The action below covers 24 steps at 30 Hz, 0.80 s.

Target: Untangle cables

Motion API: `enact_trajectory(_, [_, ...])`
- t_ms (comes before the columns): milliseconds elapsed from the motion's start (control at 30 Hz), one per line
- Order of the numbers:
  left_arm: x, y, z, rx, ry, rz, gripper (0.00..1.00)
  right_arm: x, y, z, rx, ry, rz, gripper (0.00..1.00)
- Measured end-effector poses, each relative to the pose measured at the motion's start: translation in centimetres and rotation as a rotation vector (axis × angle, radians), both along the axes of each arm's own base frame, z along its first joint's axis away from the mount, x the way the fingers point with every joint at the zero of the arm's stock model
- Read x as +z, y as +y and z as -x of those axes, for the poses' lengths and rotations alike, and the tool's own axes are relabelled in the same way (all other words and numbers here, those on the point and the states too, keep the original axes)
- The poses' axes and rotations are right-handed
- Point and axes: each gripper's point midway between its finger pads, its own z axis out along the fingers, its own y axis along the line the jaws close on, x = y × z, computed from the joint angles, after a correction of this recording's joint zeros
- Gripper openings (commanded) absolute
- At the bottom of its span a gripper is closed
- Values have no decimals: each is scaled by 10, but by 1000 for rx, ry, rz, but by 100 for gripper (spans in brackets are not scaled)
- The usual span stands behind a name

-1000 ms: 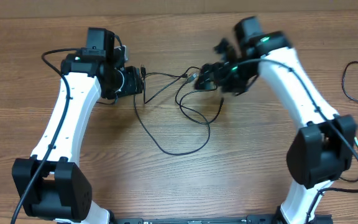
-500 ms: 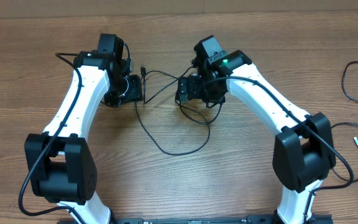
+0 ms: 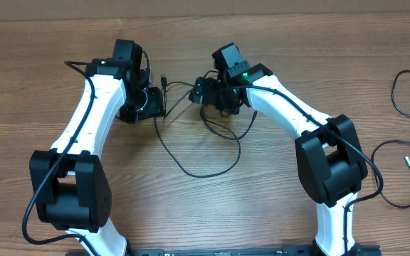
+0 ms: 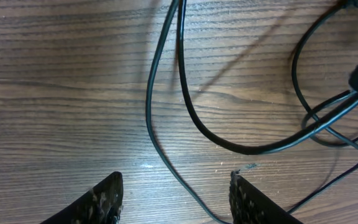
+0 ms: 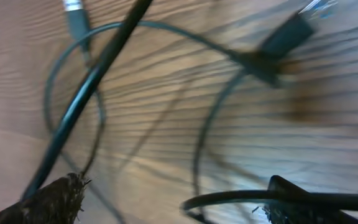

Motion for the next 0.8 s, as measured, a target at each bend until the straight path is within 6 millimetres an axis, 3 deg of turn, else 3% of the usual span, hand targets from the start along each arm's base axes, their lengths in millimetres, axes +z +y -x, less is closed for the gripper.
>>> enact_trajectory(267, [0, 0, 0, 0, 0, 0, 55, 10, 17, 10, 40, 57, -120, 93])
enact_trajectory(533, [0, 0, 0, 0, -1, 0, 55, 32, 33, 0, 87, 20, -269, 97])
enact_trajectory(667, [0, 0, 0, 0, 0, 0, 55, 33, 32, -4, 68, 12, -269, 97])
enact_trajectory(800, [0, 0, 0, 0, 0, 0, 55, 20, 20, 0, 11, 61, -196, 97])
